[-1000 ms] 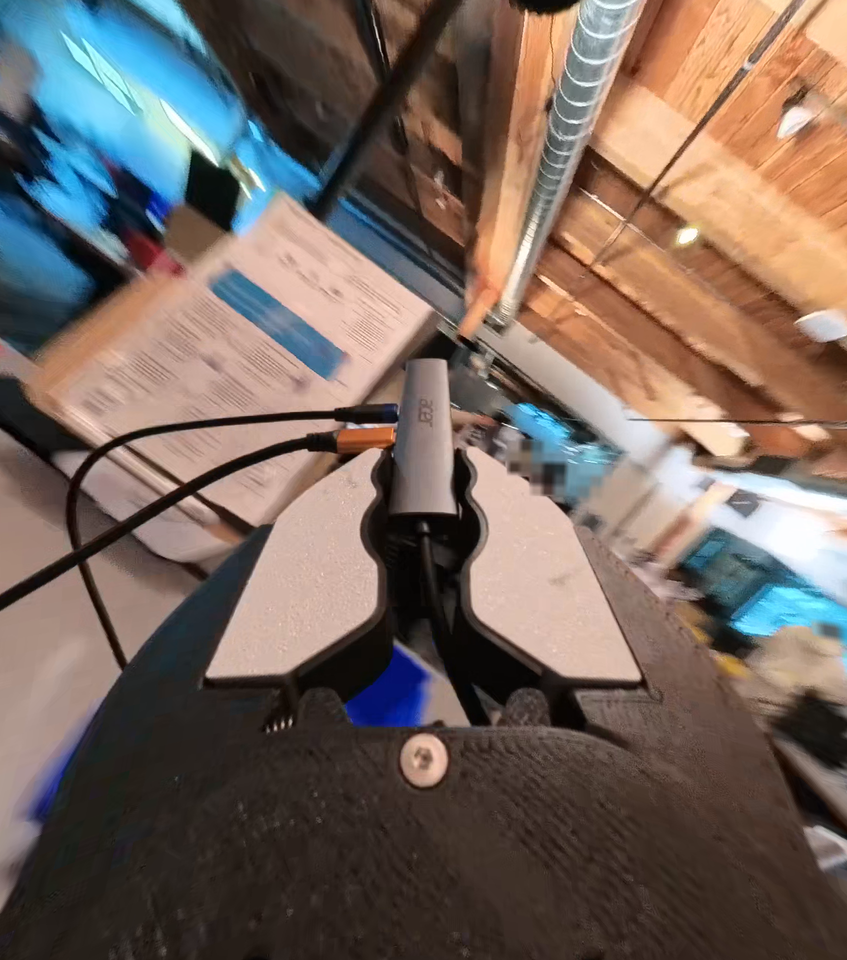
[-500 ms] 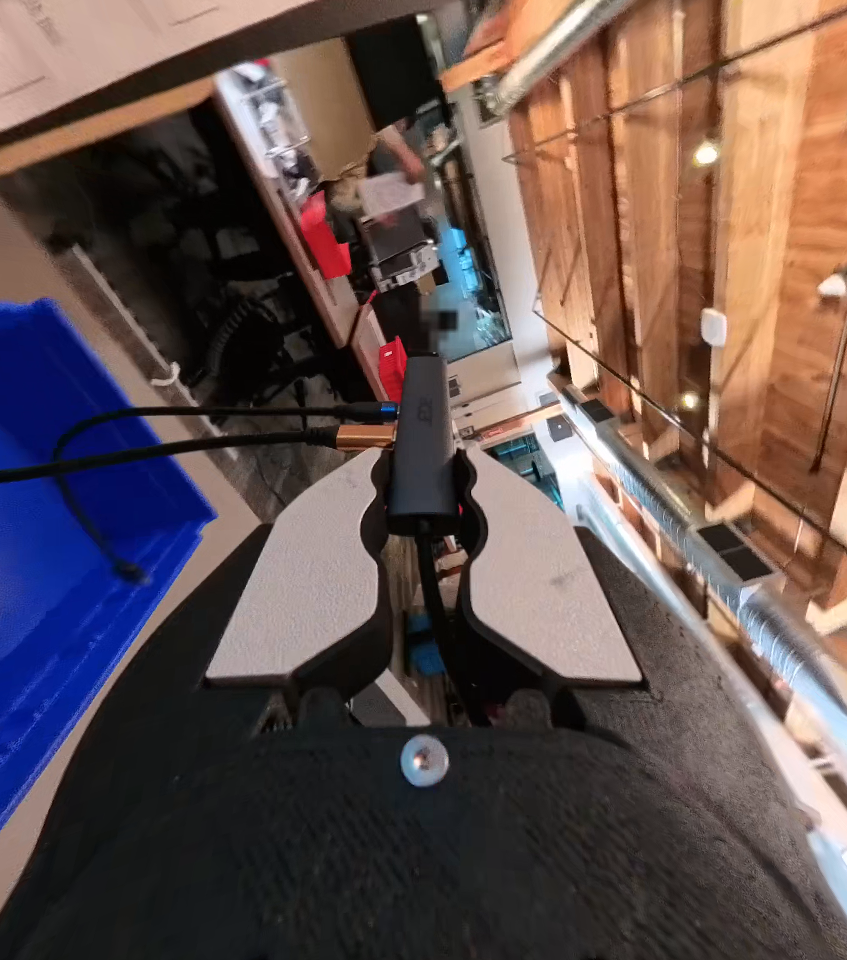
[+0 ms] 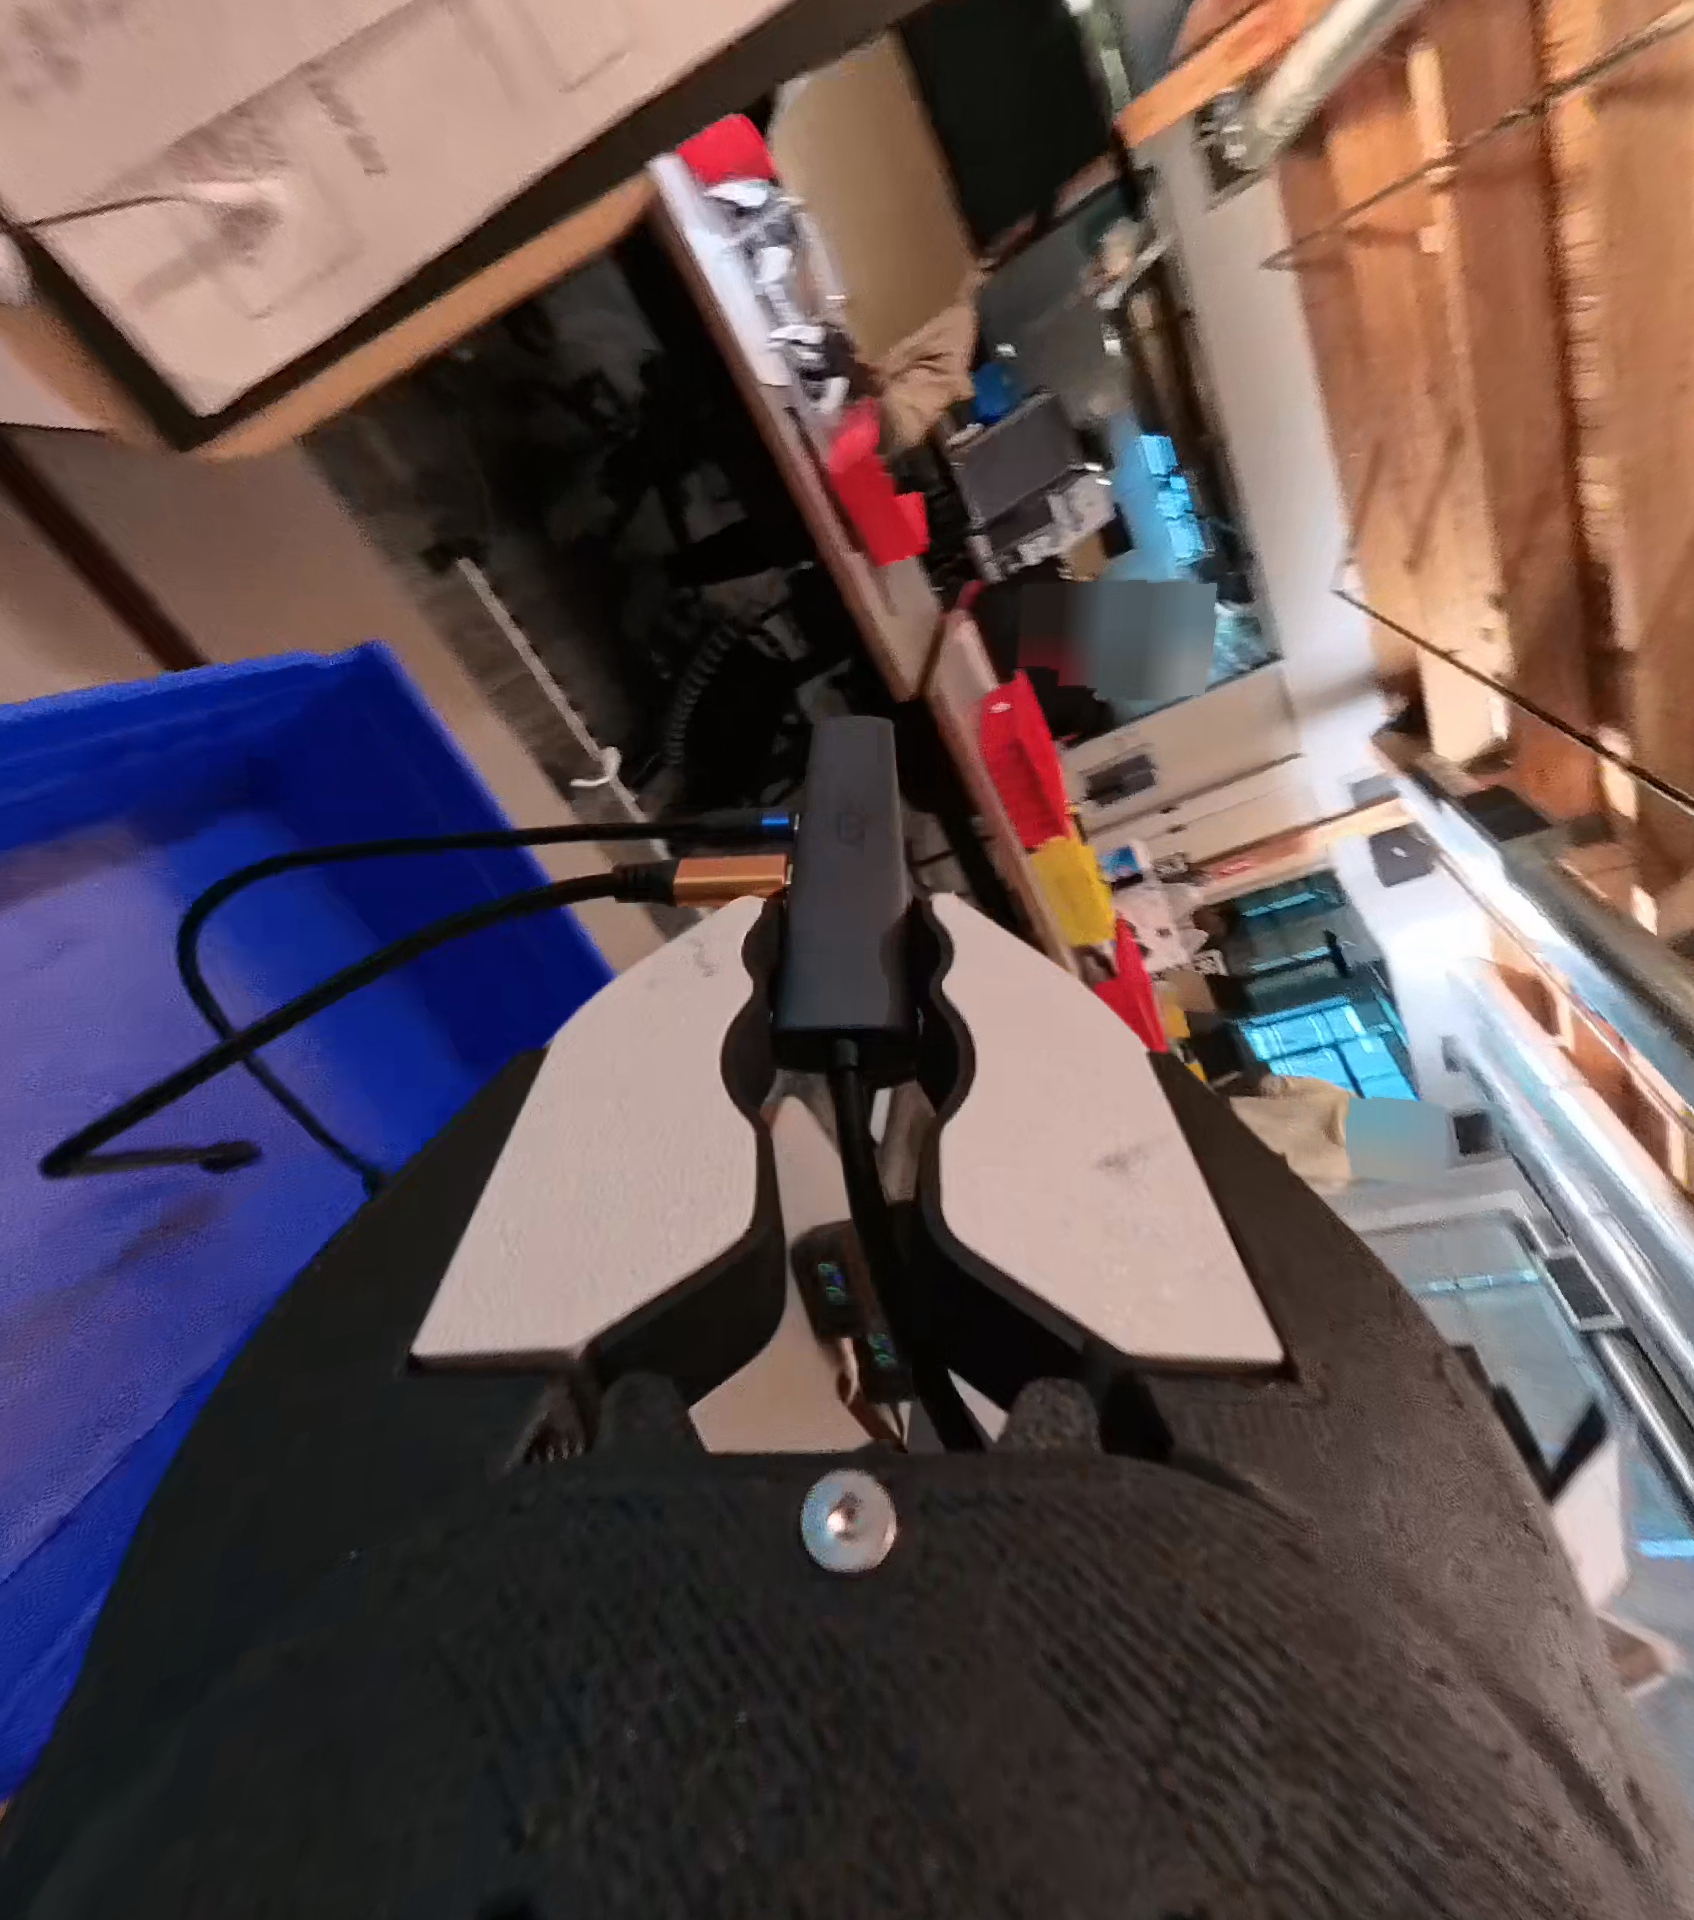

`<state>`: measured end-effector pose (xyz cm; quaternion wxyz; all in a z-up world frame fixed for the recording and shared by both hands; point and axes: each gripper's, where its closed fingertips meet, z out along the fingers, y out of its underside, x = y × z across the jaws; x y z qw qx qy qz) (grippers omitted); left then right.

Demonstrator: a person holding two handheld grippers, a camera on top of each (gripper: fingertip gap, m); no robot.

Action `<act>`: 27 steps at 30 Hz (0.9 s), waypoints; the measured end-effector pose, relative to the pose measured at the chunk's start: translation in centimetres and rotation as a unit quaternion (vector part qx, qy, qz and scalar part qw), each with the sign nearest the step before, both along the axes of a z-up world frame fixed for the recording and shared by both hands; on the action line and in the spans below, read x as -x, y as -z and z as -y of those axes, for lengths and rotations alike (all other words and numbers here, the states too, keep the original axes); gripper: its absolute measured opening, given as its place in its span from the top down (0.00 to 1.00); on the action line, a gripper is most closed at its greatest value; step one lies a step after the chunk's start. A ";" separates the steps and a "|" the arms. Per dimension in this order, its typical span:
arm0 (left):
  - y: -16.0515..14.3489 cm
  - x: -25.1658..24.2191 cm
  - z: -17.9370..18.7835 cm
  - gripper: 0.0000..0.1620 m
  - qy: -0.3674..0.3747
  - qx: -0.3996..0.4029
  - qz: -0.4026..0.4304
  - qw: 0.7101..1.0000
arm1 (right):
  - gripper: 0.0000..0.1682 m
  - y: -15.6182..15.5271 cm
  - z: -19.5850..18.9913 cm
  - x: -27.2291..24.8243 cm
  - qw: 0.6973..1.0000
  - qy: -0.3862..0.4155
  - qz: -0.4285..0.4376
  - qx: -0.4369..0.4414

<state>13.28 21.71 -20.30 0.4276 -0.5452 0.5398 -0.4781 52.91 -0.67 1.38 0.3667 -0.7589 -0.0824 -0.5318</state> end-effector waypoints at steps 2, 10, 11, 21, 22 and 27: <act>0.1 0.0 0.2 0.75 0.002 -0.005 -0.003 1.000 | 0.86 2.4 -1.5 0.4 0.999 -0.013 -0.001 0.040; 0.3 -0.2 0.6 0.76 0.009 -0.015 -0.012 1.000 | 0.86 13.7 -5.7 -0.7 0.974 -0.024 -0.185 0.131; 0.3 -0.2 0.6 0.76 0.009 -0.014 -0.011 1.000 | 0.85 15.6 -5.4 -1.0 0.963 -0.012 -0.219 0.160; 0.3 -0.2 0.6 0.76 0.014 -0.006 -0.012 1.000 | 0.78 20.5 -1.3 -1.9 0.900 0.036 -0.215 0.378; 0.3 -0.2 0.7 0.75 0.014 -0.008 -0.012 1.000 | 0.75 19.3 -1.4 -2.0 0.912 0.031 -0.210 0.350; 0.3 -0.2 0.8 0.75 0.014 -0.016 -0.010 1.000 | 0.64 12.8 -2.7 1.3 0.957 -0.010 -0.274 0.092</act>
